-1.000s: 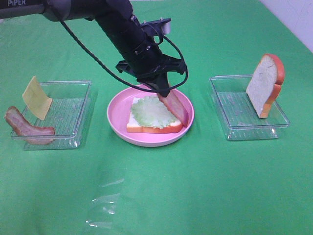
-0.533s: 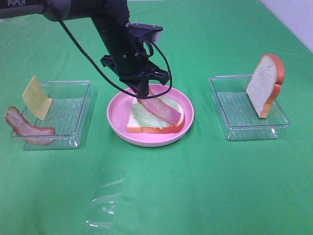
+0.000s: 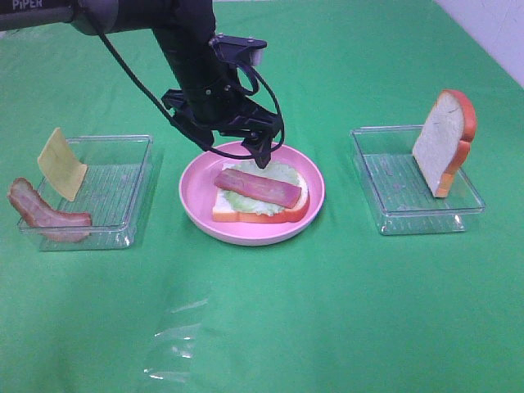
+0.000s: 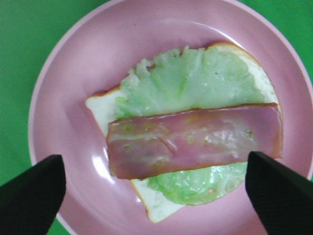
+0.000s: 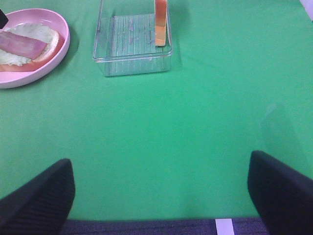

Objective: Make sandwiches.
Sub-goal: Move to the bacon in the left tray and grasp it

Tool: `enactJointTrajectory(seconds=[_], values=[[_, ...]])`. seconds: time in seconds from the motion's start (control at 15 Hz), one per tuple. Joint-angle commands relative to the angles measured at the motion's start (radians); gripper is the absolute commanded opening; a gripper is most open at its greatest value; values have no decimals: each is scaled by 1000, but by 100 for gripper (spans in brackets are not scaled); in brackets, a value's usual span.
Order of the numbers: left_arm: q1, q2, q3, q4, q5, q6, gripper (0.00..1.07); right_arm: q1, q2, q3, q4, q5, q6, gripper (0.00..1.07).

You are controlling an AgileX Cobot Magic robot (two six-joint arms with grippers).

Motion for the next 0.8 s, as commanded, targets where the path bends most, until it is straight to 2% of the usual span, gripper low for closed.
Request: enactJointTrajectory(seconds=[0.07, 0.2, 0.33, 0.47, 0.53, 0.6, 0.8], values=[[-4, -36, -13, 33, 24, -44, 102, -2, -28, 2, 0, -11, -11, 92], [-4, -60, -64, 38, 174, -47, 102, -2, -28, 2, 0, -11, -11, 92], [-3, -83, -113, 82, 328, -96, 102, -2, -28, 2, 0, -11, -11, 92], [16, -137, -101, 110, 325, -126, 102, -2, -28, 2, 0, -11, -11, 92], [60, -216, -1, 104, 325, -125, 102, -2, -28, 2, 0, -11, -11, 92], [81, -253, 45, 106, 325, -126, 102, -2, -28, 2, 0, -11, -11, 92], [222, -400, 277, 106, 325, -140, 102, -2, -28, 2, 0, -11, -11, 92]])
